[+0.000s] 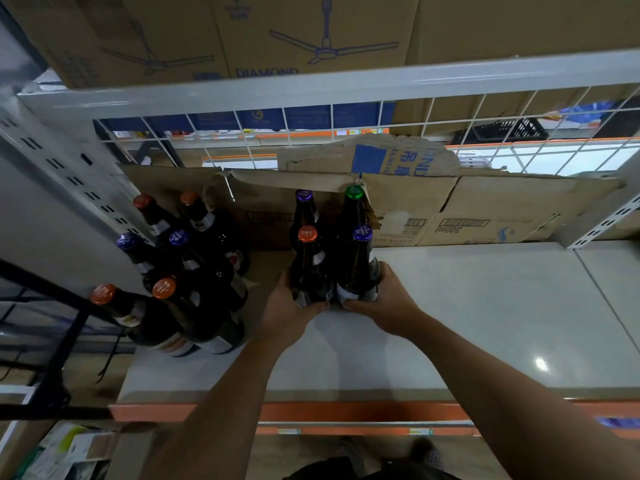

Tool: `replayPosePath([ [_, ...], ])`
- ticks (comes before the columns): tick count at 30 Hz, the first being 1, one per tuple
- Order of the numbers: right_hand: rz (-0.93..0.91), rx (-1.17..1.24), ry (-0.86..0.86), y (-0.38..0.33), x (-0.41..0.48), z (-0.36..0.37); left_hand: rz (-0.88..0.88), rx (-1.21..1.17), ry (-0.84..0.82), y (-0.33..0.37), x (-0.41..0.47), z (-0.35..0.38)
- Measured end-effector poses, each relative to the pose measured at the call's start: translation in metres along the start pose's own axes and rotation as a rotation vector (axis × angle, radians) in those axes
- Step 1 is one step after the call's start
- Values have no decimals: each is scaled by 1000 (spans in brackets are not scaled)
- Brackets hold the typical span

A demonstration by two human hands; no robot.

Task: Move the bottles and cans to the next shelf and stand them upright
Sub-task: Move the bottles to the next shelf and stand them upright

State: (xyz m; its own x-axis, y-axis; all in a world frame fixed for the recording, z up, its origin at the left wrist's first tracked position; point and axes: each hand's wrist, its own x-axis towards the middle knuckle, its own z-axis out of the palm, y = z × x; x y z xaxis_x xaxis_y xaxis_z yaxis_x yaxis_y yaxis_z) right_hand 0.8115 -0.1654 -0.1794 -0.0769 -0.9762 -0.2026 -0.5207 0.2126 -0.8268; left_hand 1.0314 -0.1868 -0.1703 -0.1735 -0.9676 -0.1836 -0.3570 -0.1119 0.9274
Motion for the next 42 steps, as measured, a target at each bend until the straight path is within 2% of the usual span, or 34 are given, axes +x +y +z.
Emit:
replayPosePath([
  [9,-57,-25,-17,-6,-5,-7,27,-43,32,4,-6,4],
  [12,-103,-33,15,-12,-12,-17,73,-51,103,12,-14,6],
  [16,-144,-25,60,-19,-20,-45,251,7,251,33,-35,5],
  [18,-163,5,81,-22,-25,-61,273,25,294,47,-46,1],
  [20,-177,12,92,-25,-32,-76,300,80,262,62,-57,0],
  [23,-195,-1,111,-23,-44,-95,351,168,116,80,-68,18],
  [27,-161,-10,176,-5,-66,-131,400,113,-14,97,-65,67],
  [33,-80,-56,340,53,-110,-220,406,160,-166,146,-42,176],
  [36,-45,-80,404,89,-135,-271,429,163,-224,169,-33,238],
  [42,49,-64,541,194,-199,-399,484,178,-374,223,-32,410],
])
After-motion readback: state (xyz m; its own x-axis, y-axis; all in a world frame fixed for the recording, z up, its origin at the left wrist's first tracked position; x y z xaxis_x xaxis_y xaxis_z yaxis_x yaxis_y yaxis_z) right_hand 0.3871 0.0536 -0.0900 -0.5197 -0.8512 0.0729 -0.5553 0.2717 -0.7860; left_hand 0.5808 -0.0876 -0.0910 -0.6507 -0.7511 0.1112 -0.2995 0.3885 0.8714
